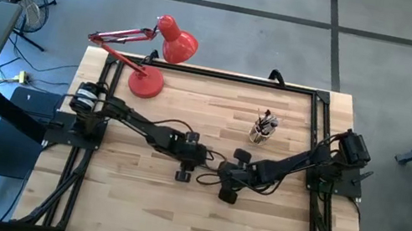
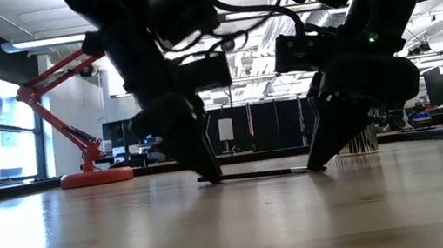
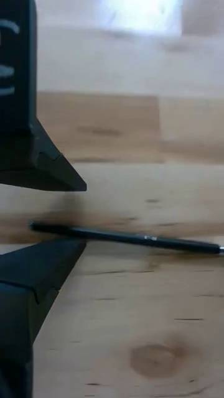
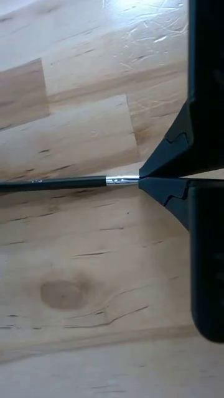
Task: Put items in baskets/containers
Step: Put the black brush into the gold holder
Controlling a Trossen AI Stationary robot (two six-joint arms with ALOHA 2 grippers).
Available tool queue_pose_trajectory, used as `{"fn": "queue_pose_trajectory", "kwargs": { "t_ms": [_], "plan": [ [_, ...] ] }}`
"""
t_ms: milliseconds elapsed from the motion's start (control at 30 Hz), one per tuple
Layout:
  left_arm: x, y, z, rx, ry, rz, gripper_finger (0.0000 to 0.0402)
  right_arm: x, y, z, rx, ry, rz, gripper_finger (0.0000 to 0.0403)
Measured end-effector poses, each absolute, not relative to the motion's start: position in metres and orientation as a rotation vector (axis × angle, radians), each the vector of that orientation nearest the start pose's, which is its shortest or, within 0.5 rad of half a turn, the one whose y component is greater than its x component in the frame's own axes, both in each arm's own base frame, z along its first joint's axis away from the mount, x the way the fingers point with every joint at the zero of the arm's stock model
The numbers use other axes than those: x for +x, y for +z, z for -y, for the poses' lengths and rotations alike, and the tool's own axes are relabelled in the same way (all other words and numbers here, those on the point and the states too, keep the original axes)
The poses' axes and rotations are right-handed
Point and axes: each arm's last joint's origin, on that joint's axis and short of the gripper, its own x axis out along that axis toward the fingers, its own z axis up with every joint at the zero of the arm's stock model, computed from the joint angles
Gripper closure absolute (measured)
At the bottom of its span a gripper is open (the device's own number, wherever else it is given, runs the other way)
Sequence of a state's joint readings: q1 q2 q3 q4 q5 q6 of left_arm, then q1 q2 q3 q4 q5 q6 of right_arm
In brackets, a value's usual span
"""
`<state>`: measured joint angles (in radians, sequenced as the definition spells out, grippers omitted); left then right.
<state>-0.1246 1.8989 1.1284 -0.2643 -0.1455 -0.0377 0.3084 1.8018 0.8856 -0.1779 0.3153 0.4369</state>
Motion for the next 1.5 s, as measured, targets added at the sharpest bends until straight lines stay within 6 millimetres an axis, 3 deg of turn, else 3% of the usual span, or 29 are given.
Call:
{"fn": "queue_pose_trajectory", "kwargs": {
  "t_ms": [300,567,1100,1233,1500],
  "plan": [
    [0.368,0.136,0.043,0.076,0.028,-1.072,0.028,0.309,0.118,-0.089,0.063,-0.23,-1.002,0.0403],
    [0.367,0.135,0.044,0.057,-0.016,-1.092,0.0389,0.31,0.118,-0.089,0.055,-0.245,-0.982,0.0403],
    [0.374,0.148,0.044,0.056,0.014,-1.127,0.0398,0.312,0.126,-0.088,0.07,-0.266,-0.926,0.0401],
    [0.374,0.148,0.044,0.055,0.022,-1.129,0.0398,0.313,0.136,-0.089,0.103,-0.253,-0.882,0.0379],
    [0.373,0.148,0.043,0.062,0.042,-1.147,0.04,0.302,0.152,-0.085,0.082,-0.268,-0.917,0.0296]
  ]
}}
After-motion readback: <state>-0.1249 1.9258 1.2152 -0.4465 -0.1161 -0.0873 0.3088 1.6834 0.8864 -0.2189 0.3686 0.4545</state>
